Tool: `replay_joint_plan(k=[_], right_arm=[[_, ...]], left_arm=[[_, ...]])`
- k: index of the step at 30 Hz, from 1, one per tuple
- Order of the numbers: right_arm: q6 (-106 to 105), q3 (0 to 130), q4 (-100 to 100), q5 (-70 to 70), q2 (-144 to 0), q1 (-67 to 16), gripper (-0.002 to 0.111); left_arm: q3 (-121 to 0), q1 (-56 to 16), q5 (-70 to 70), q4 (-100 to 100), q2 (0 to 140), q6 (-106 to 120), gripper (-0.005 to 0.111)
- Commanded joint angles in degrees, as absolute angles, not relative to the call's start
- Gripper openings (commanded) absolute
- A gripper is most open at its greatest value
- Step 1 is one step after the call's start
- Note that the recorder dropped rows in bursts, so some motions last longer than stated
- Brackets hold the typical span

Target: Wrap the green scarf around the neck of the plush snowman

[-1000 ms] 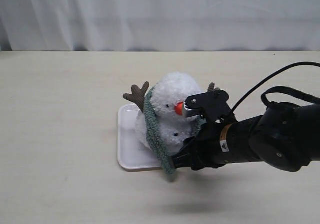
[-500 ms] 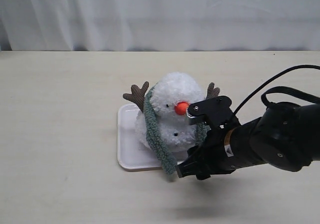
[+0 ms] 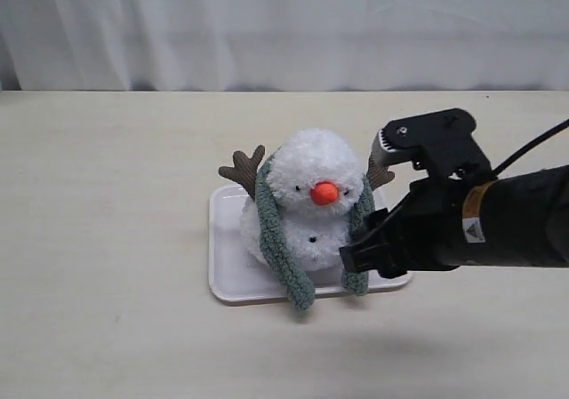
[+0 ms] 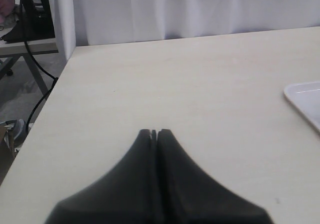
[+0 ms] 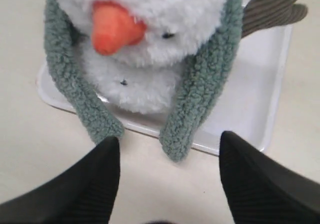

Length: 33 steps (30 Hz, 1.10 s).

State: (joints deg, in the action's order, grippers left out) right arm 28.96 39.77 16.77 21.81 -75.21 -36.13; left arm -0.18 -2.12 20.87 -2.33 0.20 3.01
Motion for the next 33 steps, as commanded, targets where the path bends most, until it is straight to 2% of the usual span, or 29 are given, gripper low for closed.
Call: replay_joint_plan(k=[1,10,15,33], right_arm=[[27.61,39.93,17.35,24.22,-68.79,-36.19,0.053],[26.10,39.58,17.58,26.07,-57.24,-36.19,0.017],[25.04,38.57,17.58,25.36,-50.55,-36.19,0.004],[23.68,33.18,17.58,27.57,-23.72,-36.19,0.004]], left_arm=[[0.00,-2.09,20.29,-2.27,0.00,2.81,0.000],[0.00,-2.09,20.29,-2.27,0.00,2.81,0.000],[0.00,-2.09,20.29,-2.27,0.00,2.81,0.000],[0.00,-2.09,20.29,-2.27,0.00,2.81,0.000]])
